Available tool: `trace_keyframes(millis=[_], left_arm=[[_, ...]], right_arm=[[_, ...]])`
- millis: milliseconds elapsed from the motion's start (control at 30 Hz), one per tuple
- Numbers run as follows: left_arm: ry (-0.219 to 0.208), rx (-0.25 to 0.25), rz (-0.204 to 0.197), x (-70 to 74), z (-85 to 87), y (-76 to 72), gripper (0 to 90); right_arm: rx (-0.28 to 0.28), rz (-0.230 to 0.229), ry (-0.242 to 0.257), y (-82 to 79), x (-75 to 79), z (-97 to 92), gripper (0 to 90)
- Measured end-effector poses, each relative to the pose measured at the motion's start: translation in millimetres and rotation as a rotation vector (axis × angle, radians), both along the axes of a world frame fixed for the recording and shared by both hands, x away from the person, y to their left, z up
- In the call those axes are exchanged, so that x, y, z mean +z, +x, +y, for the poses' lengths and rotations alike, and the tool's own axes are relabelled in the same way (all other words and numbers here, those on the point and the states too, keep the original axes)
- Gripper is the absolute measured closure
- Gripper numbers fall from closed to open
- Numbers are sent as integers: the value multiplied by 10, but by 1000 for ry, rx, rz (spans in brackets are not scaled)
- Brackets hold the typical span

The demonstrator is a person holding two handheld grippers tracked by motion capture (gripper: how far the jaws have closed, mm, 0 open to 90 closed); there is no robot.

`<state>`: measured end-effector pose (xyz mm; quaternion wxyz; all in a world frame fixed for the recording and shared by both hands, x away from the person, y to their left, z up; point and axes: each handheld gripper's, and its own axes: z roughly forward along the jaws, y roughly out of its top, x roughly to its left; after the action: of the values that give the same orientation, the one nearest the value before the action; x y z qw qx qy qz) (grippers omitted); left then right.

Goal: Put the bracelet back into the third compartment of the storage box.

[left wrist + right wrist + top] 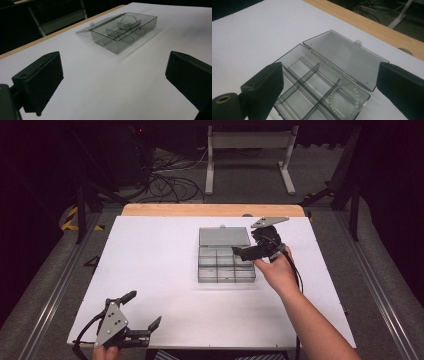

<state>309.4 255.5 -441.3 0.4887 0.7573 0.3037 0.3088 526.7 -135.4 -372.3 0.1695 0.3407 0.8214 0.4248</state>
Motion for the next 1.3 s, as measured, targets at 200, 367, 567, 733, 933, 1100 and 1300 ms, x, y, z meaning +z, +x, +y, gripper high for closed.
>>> trace_keyframes(millis=[200, 367, 567, 733, 933, 1100, 1300], left_arm=[[-2, 1, 3, -2, -3, -1, 19], [5, -1, -3, 2, 0, -1, 19], [6, 0, -3, -1, -6, 2, 19], [-1, 1, 4, -5, -7, 2, 19], [7, 1, -2, -1, -5, 2, 19], [-1, 2, 6, -6, -6, 3, 19], [3, 2, 3, -2, -2, 0, 19]], right_arm=[[23, -17, 18, -111, 77, -35, 69], [48, -37, 12, -195, 113, -38, 68], [57, -44, 16, -255, 139, -67, 65], [62, -52, 29, -301, 169, -99, 65], [72, -62, 32, -346, 199, -103, 62], [92, -74, 39, -402, 223, -130, 47], [116, -102, 33, -540, 258, -177, 43]])
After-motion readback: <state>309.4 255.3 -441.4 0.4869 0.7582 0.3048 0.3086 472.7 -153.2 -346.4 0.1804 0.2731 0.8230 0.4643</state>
